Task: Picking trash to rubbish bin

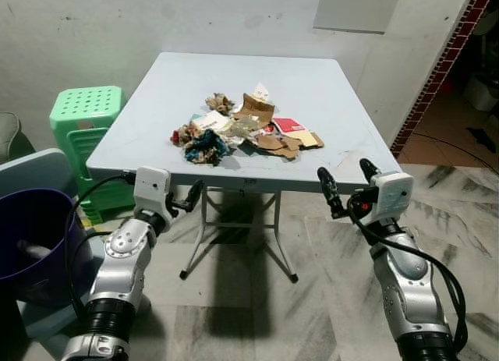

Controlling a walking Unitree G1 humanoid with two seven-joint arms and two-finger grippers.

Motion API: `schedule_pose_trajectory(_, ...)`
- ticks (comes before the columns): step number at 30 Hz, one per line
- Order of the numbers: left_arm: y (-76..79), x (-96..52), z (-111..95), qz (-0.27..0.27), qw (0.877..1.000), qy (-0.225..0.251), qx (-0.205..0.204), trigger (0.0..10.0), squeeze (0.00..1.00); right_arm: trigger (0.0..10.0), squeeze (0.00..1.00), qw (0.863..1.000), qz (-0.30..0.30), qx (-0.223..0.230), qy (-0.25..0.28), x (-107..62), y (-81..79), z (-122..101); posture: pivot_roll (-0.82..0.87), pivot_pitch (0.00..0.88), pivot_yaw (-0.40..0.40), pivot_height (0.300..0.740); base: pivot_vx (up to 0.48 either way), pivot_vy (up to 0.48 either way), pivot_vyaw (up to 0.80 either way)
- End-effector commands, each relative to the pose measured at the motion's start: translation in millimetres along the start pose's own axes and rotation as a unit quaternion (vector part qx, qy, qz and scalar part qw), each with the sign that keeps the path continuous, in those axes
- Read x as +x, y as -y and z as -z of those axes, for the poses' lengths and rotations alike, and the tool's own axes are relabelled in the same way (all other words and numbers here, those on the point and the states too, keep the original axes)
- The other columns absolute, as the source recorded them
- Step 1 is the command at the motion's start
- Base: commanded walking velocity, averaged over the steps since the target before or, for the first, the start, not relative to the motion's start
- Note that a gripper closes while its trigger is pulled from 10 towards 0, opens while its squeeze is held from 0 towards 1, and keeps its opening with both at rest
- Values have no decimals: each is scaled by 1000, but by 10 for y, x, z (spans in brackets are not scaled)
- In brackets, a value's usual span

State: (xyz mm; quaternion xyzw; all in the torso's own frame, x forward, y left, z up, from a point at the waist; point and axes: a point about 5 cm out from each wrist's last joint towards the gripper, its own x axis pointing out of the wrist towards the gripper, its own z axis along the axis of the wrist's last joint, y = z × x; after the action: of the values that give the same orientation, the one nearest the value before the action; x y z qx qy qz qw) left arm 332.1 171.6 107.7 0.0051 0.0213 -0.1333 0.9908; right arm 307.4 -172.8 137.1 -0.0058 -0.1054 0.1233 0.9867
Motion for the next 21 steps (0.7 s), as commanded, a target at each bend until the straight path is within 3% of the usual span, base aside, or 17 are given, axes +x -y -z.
schedule_pose_trajectory(1,8,-14,-40,1,1000,8,2,10000,0,10000,0,1000,-3,-8,2,-7,-1,-40,-16,0,-28,740,0,0,0)
schedule_pose_trajectory(12,-69,-56,-60,-19,1000,2,-6,10000,0,10000,0,1000,9,-7,-13,-92,58,4,-8,0,-29,740,0,0,0)
schedule_pose_trajectory(21,-91,-59,-83,-30,1000,3,-6,10000,0,10000,0,1000,14,-9,-15,-117,98,-1,-10,0,-25,740,414,0,0)
